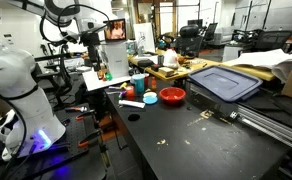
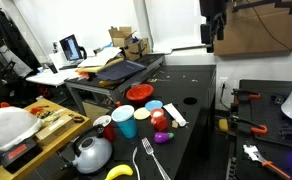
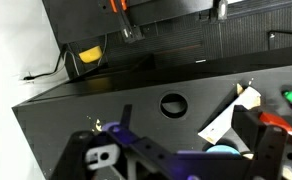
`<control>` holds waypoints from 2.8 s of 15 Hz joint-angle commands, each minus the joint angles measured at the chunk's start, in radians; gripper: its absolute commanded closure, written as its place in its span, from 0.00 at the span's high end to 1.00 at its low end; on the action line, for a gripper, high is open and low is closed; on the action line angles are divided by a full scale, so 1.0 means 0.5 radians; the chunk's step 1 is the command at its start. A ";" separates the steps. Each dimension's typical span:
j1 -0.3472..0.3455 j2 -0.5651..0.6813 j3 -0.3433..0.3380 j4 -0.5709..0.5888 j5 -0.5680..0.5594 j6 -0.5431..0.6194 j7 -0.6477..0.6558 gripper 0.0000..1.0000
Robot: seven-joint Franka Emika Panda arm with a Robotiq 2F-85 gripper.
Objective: Move the blue plastic saucer to the far right of the table
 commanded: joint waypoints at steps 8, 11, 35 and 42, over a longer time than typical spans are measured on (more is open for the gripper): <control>-0.042 0.150 -0.012 0.016 0.038 -0.024 0.203 1.00; -0.068 0.284 -0.018 0.017 0.072 0.061 0.346 1.00; -0.056 1.750 -0.334 0.581 0.181 1.187 0.361 1.00; 0.103 2.068 -0.319 0.785 0.450 1.270 0.161 1.00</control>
